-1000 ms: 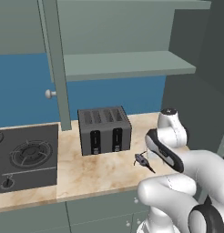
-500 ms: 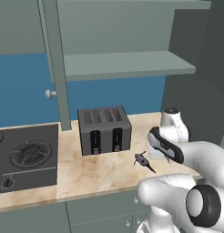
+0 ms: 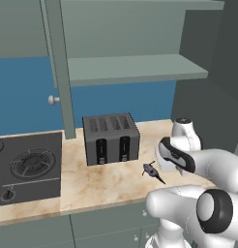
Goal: Retrieve the tupperware from the cabinet, then place the raw meat into the tupperware to avoid contamination.
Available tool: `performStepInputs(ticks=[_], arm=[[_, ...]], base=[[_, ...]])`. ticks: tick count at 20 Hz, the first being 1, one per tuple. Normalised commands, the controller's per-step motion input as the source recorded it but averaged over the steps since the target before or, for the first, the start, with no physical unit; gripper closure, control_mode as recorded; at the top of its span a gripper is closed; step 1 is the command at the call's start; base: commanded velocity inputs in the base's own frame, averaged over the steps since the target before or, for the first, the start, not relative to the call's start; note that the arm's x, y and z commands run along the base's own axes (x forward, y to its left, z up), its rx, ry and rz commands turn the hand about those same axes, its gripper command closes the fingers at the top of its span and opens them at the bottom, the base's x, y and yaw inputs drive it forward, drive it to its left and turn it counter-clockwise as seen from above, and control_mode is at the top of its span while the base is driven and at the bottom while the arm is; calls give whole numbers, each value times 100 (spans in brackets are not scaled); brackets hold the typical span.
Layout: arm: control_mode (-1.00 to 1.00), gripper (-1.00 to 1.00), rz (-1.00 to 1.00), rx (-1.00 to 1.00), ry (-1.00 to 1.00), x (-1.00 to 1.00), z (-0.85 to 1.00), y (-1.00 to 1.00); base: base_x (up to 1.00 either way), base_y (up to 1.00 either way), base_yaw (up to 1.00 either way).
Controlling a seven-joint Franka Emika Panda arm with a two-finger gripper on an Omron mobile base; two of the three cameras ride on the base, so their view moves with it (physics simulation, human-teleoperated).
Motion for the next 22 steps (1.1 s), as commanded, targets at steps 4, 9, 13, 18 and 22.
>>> performStepInputs(ticks=[4,9,13,18,22], arm=[[-100,100,1,0,1,0,-26,-7],[-100,100,0,0,0,0,-22,-5],[-100,100,0,0,0,0,-5,-1],[-100,100,0,0,0,0,0,0],[-100,-100,0,0,0,0,0,0]], base=[[0,0,0],[0,0,0],[0,0,0],[0,0,0],[0,0,0]])
